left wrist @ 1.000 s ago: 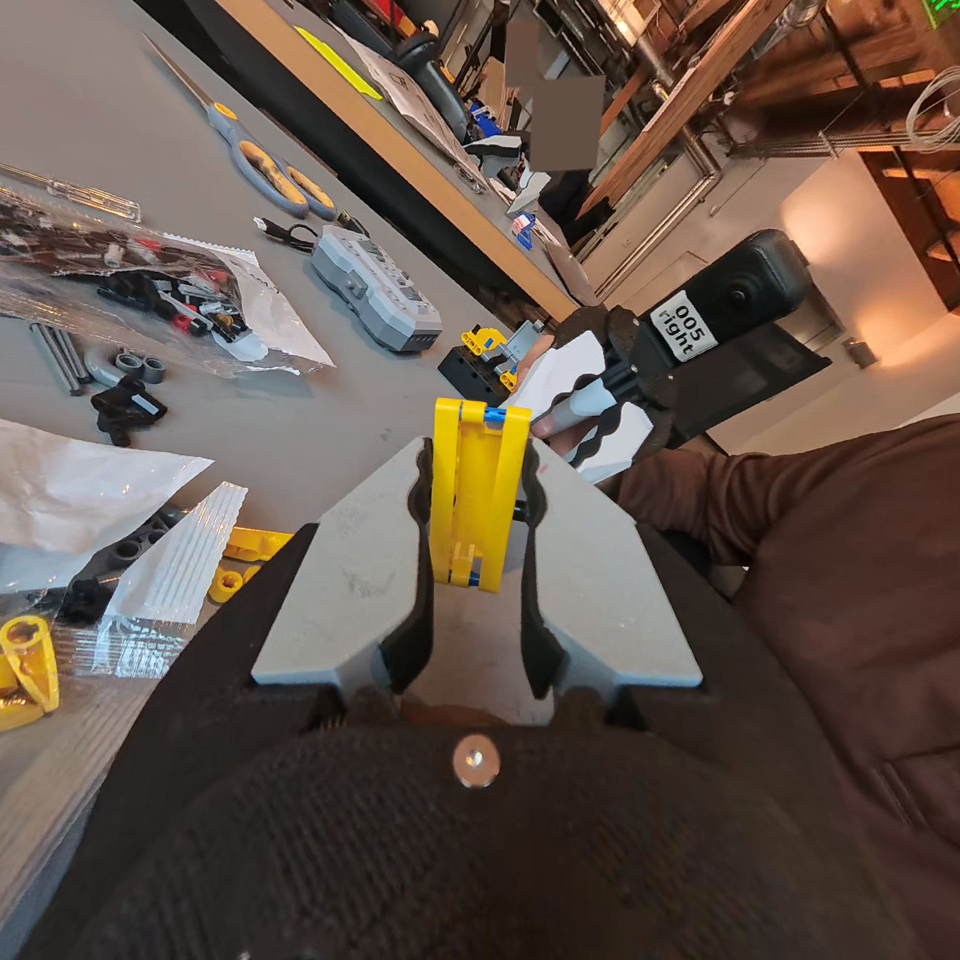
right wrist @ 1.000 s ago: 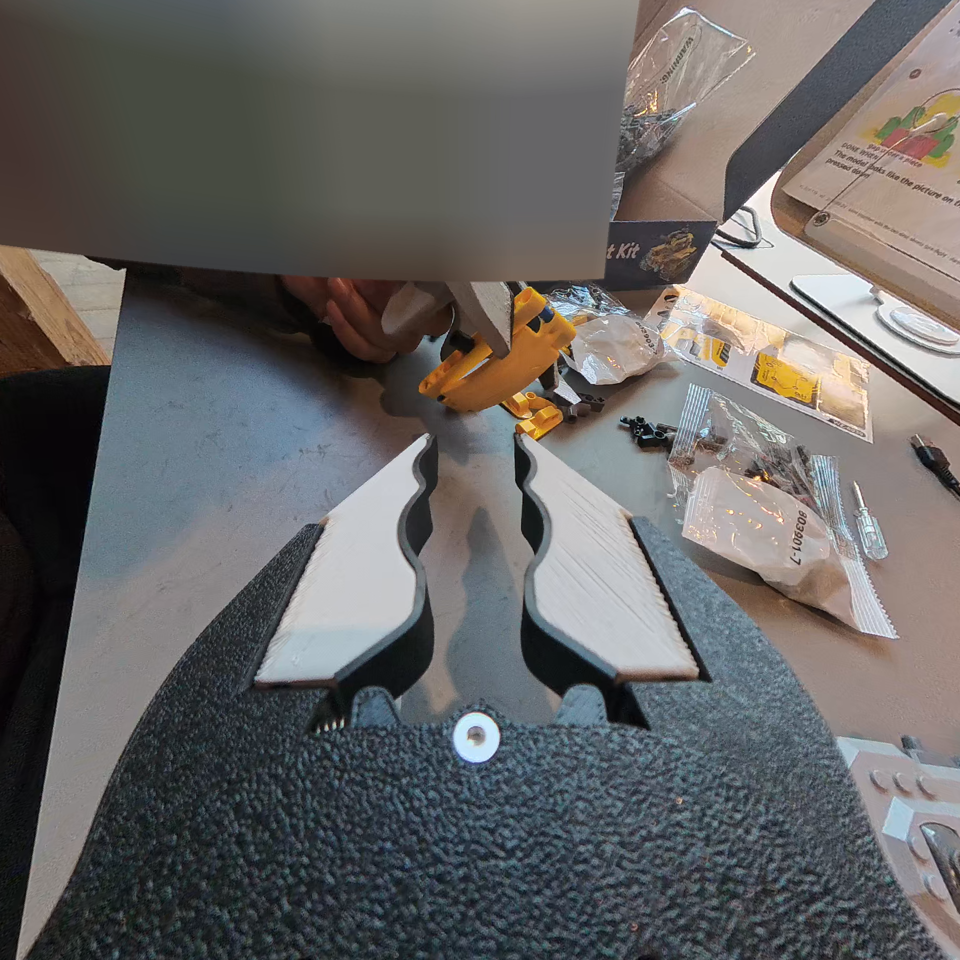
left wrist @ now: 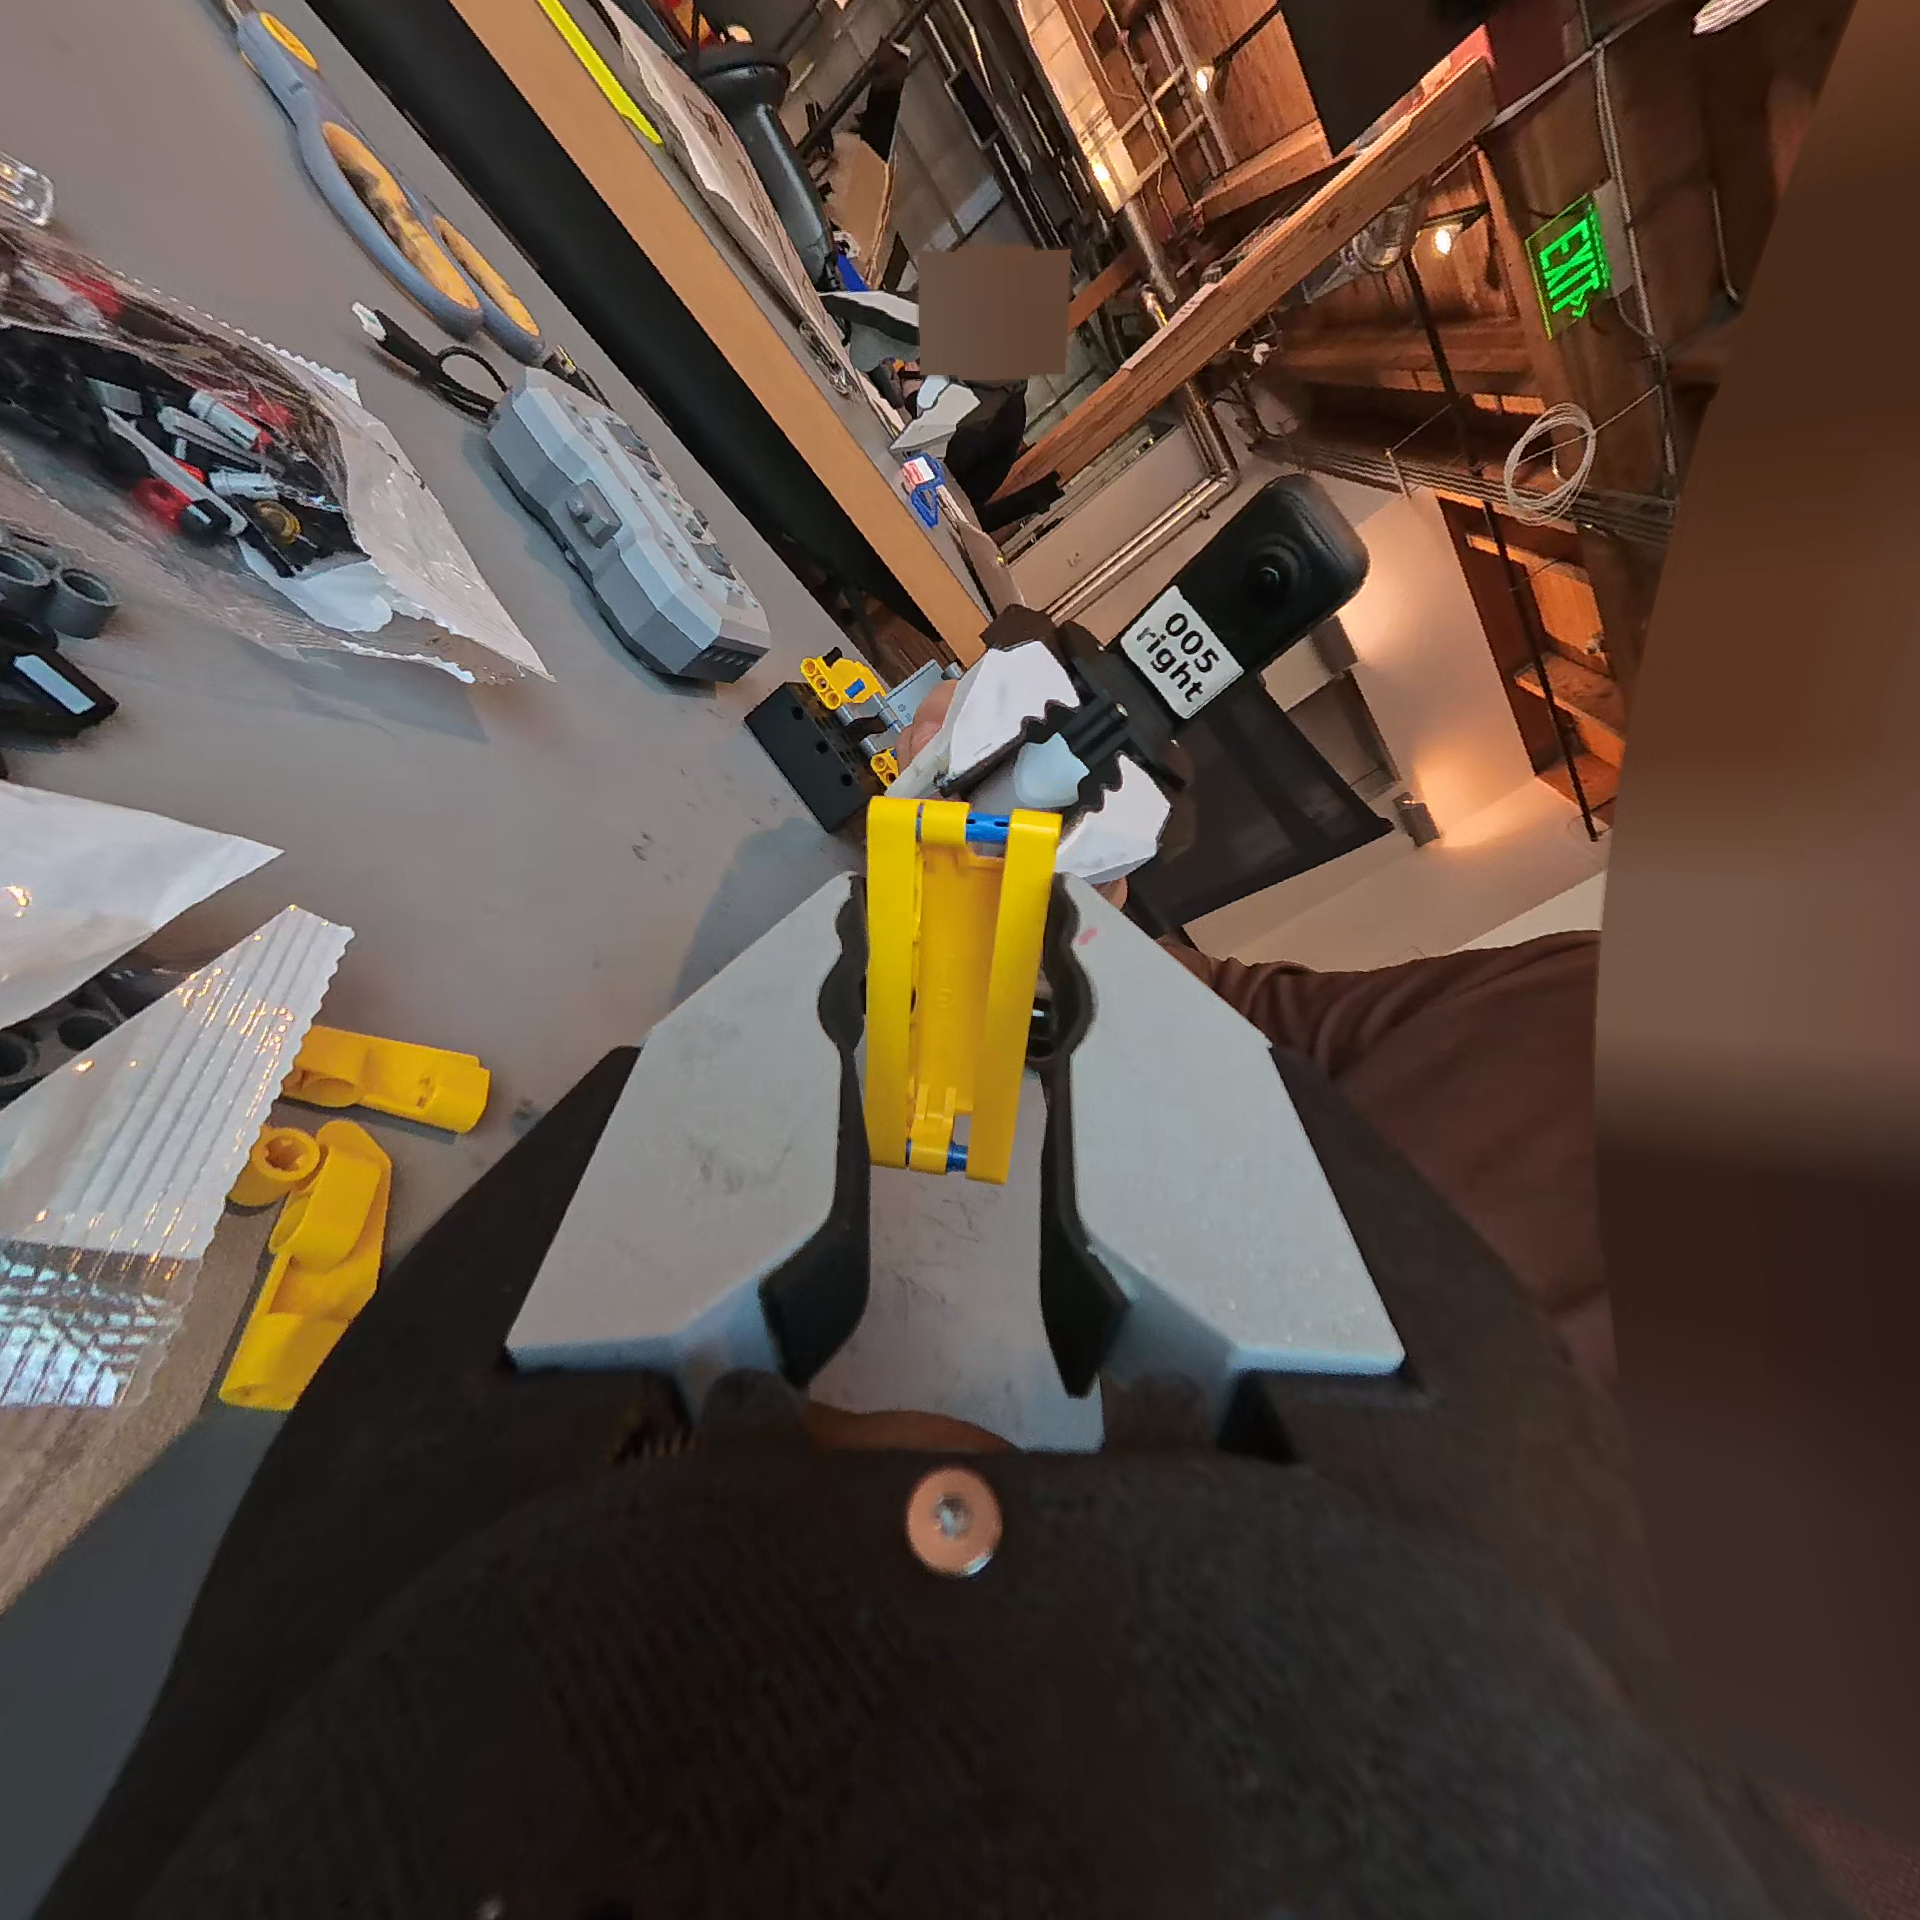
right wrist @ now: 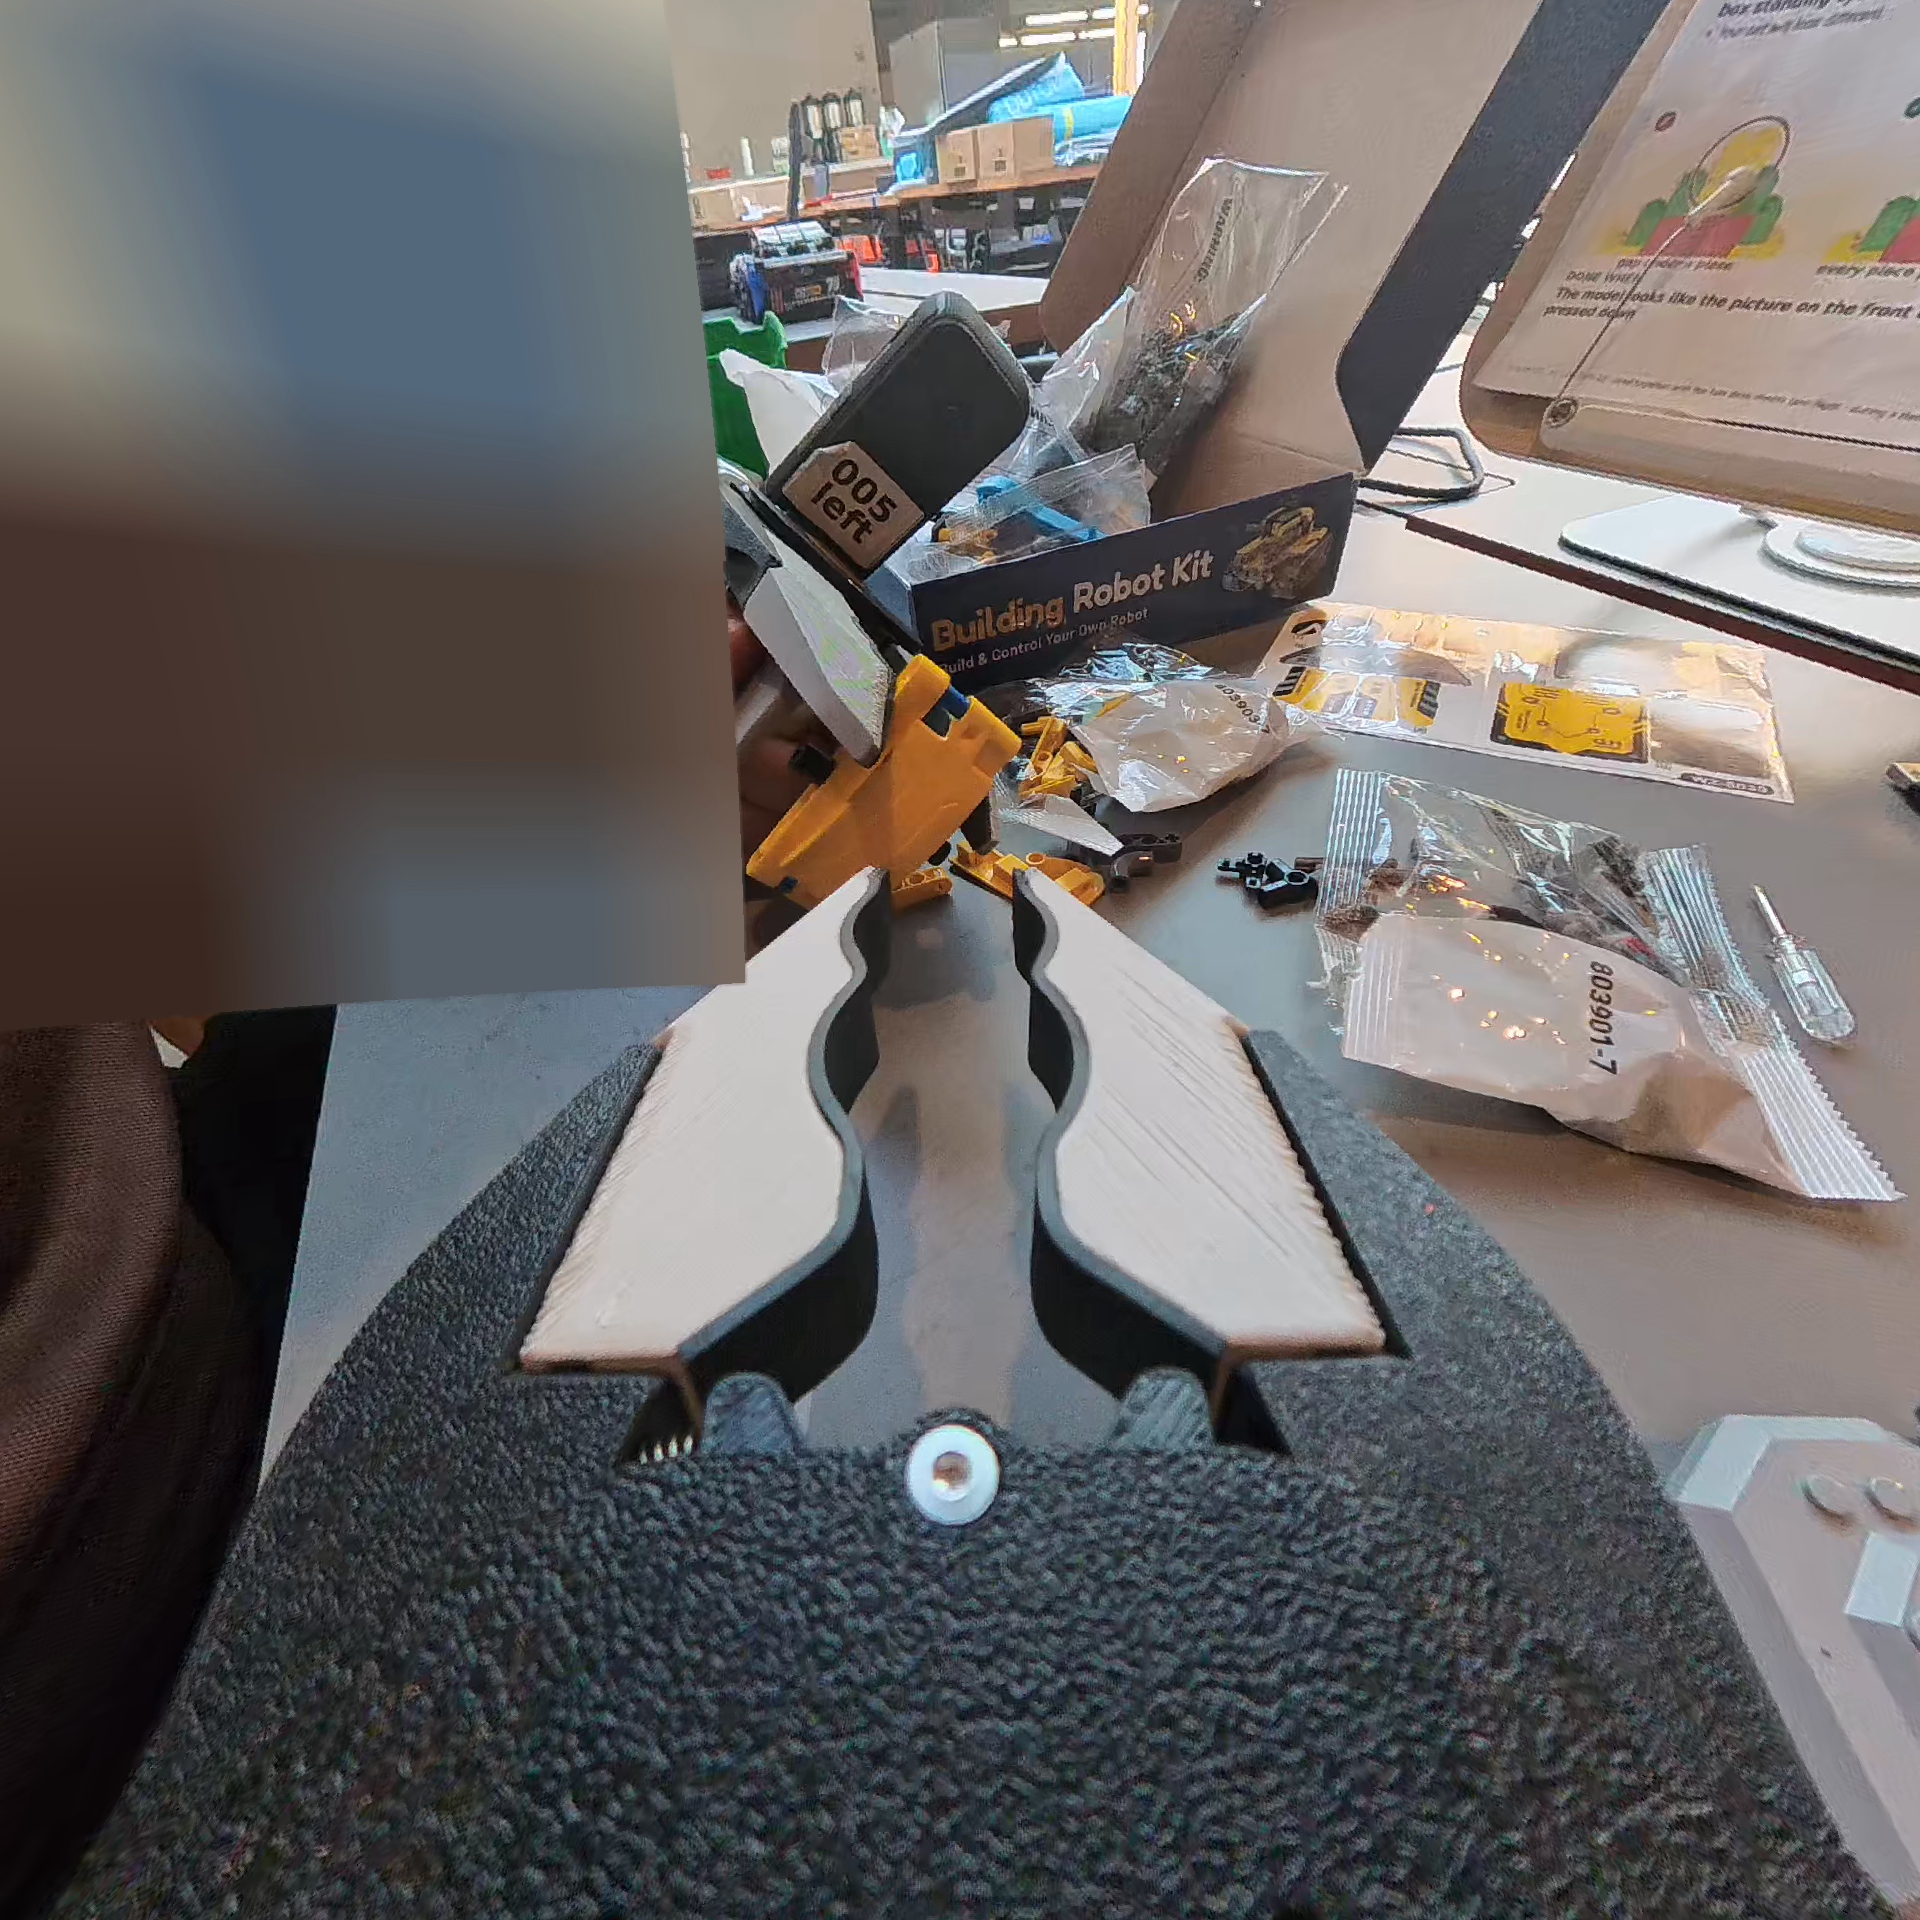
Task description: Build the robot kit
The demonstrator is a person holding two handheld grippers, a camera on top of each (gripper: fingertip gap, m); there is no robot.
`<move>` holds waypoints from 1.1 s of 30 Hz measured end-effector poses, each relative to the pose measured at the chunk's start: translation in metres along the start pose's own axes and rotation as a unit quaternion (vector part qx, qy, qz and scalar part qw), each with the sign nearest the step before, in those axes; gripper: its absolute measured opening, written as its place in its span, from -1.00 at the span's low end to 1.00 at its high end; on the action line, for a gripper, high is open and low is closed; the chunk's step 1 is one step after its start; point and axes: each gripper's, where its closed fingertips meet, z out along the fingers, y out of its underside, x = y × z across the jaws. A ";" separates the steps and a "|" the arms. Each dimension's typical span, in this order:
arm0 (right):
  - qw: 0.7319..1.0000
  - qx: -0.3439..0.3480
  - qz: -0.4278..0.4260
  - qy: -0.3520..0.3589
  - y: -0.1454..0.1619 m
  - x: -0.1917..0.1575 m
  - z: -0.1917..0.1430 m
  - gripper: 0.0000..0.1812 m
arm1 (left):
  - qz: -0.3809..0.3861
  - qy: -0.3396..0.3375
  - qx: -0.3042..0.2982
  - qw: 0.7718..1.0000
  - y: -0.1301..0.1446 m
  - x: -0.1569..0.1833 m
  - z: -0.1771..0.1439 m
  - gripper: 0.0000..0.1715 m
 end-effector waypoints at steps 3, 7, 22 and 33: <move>1.000 -0.006 -0.003 -0.001 0.002 -0.001 0.001 -0.75 | -0.001 0.000 0.000 1.000 0.000 0.000 0.000 -0.64; 1.000 -0.005 0.008 -0.011 0.001 -0.003 0.003 -0.75 | 0.002 -0.007 -0.001 1.000 0.000 -0.001 0.001 -0.64; 0.987 -0.013 -0.103 -0.122 -0.016 -0.025 0.026 -0.49 | 0.535 -0.216 -0.087 0.812 0.014 -0.002 0.005 -0.64; 0.957 -0.040 -0.272 -0.091 -0.008 -0.032 0.031 -0.62 | 0.673 -0.259 -0.096 0.686 0.013 -0.001 0.003 -0.64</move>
